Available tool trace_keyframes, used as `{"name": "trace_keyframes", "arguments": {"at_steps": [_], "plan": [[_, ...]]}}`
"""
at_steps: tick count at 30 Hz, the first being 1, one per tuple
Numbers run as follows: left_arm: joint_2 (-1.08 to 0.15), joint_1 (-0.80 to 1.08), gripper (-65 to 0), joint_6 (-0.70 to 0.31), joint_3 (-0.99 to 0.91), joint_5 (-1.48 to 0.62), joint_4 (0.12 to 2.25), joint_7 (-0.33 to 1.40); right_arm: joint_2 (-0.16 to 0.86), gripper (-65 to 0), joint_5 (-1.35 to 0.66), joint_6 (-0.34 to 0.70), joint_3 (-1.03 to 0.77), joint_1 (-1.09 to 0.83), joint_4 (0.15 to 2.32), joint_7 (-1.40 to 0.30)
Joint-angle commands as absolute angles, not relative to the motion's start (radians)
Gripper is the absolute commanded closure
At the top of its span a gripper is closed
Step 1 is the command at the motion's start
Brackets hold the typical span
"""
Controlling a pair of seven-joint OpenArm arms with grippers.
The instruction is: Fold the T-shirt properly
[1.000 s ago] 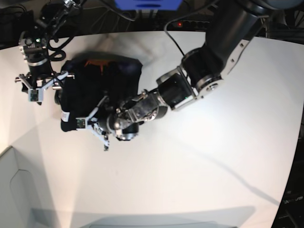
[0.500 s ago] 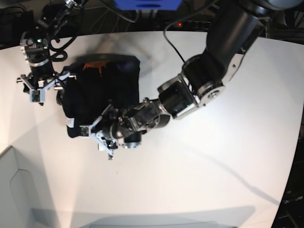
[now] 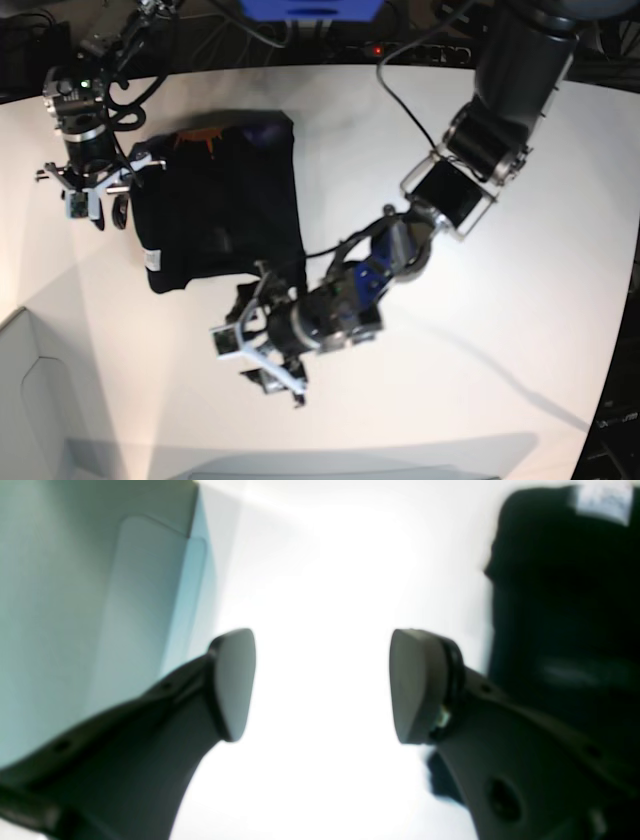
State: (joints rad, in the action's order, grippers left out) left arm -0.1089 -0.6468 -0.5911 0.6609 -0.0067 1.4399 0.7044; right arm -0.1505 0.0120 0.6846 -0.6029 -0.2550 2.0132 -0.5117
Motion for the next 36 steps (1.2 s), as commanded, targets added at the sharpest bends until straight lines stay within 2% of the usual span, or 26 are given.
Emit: {"name": "trace_keyframes", "arguments": {"at_steps": [1,5,9,16,25,36], "plan": [[-0.133,-0.63,-40.4,-0.584,0.621,0.004,1.498,0.713,-0.157,-12.5,-0.005,0.698,-0.595,-0.26,2.031,-0.49],[-0.22,-0.438,-40.4,-0.584,0.47,0.005,1.636,0.737,-0.157,0.0,-0.005,0.698,-0.565,-0.292,2.031,-0.49],[-0.272,-0.223,-40.4,-0.584,0.268,0.001,1.716,0.737,-0.157,0.0,-0.005,0.698,-0.562,-0.334,2.031,-0.489],[-0.272,0.035,-40.4,-0.584,-0.002,-0.001,1.776,0.73,-0.157,0.0,-0.035,0.698,-0.564,-0.369,1.98,-0.487],[-0.28,0.131,-40.4,-0.585,-0.153,-0.001,1.773,0.734,-0.124,0.0,-0.045,0.698,-0.568,-0.367,1.802,-0.36],[-0.282,0.16,-40.4,-0.591,-0.24,-0.001,1.773,0.737,-0.111,0.0,-0.044,0.698,-0.567,-0.358,1.755,-0.357]]}}
